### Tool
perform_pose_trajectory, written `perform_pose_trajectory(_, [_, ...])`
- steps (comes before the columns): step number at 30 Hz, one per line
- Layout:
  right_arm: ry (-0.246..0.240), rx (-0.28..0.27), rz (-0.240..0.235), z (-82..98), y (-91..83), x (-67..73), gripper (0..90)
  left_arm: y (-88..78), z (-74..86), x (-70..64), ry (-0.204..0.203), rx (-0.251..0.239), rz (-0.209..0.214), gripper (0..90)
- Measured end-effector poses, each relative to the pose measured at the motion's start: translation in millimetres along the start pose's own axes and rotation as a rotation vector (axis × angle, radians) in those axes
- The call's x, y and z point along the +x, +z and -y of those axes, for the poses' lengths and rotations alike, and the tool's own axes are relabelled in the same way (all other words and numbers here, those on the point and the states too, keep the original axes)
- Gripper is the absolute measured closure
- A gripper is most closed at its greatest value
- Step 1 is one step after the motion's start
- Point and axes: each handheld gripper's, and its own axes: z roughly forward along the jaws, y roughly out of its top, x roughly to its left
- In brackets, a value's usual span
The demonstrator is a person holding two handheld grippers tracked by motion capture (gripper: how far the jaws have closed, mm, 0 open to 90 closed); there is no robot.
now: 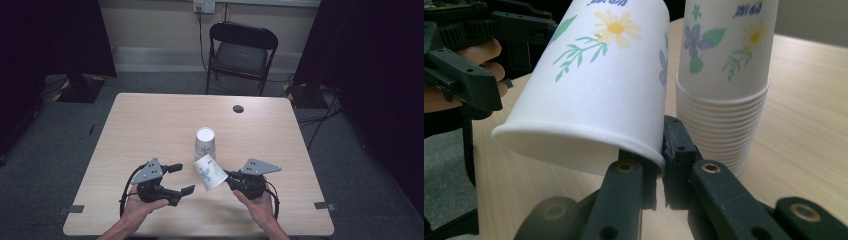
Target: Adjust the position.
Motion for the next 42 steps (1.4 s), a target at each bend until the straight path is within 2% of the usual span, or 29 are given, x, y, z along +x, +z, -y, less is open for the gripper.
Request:
perform_pose_trajectory(4, [0.019,0.048,-0.004,4.5,2.3,-3.0,86.4,1.1,2.0,1.4,0.03,0.031,-0.019,15.7])
perform_pose_trajectory(6, [0.034,0.1,-0.007,8.8,5.2,-4.3,86.5,0.8,2.4,2.4,0.042,0.04,-0.032,15.9])
perform_pose_trajectory(7, [0.034,0.1,-0.007,8.8,5.2,-4.3,86.5,0.9,2.6,2.3,0.051,0.04,-0.038,15.9])
perform_pose_trajectory(10, [0.037,0.132,0.0,9.7,7.5,-4.8,86.6,1.7,3.0,0.7,0.07,0.043,-0.03,19.5])
perform_pose_trajectory(11, [0.039,0.142,0.0,9.8,8.2,-4.7,86.7,2.7,3.6,-1.2,0.096,0.052,-0.021,21.9])
perform_pose_trajectory(12, [0.039,0.142,0.0,9.8,8.2,-4.7,86.7,2.7,3.6,-1.2,0.096,0.052,-0.021,22.6])
perform_pose_trajectory(15, [0.041,0.187,-0.004,10.2,11.8,-3.0,86.9,5.1,4.6,-5.8,0.147,0.063,-0.018,21.8])
perform_pose_trajectory(18, [0.044,0.217,-0.016,10.7,14.4,-1.9,86.9,6.0,5.2,-7.7,0.157,0.068,-0.013,22.1])
perform_pose_trajectory(20, [0.048,0.272,-0.036,12.8,19.9,-0.3,87.0,7.4,5.9,-9.4,0.172,0.076,-0.003,22.8])
perform_pose_trajectory(23, [0.033,0.298,-0.04,14.7,24.3,2.7,87.4,11.3,4.7,-13.7,0.218,0.082,0.004,23.4])
perform_pose_trajectory(24, [0.033,0.298,-0.04,14.7,24.3,2.7,87.4,11.3,4.7,-13.7,0.218,0.082,0.004,23.4])
perform_pose_trajectory(25, [0.022,0.307,-0.044,14.6,27.2,5.8,87.5,13.3,3.8,-17.0,0.241,0.079,0.013,23.4])
perform_pose_trajectory(26, [0.022,0.307,-0.044,14.6,27.2,5.8,87.5,13.3,3.8,-17.0,0.241,0.079,0.013,23.2])
perform_pose_trajectory(27, [0.009,0.32,-0.055,14.1,30.2,9.4,87.5,14.0,3.9,-18.8,0.262,0.083,0.014,23.1])
perform_pose_trajectory(30, [0.009,0.337,-0.063,14.5,33.0,12.2,87.6,14.9,5.5,-22.7,0.311,0.086,0.005,24.4])
perform_pose_trajectory(34, [0.002,0.359,-0.086,15.5,36.8,15.7,87.5,18.8,8.6,-26.9,0.35,0.11,0.031,23.1])
perform_pose_trajectory(39, [-0.009,0.369,-0.086,15.3,37.8,17.7,87.5,23.7,10.3,-27.5,0.348,0.132,0.056,20.0])
perform_pose_trajectory(42, [-0.013,0.366,-0.089,15.5,37.1,17.6,87.5,23.5,10.9,-26.8,0.366,0.138,0.054,19.1])
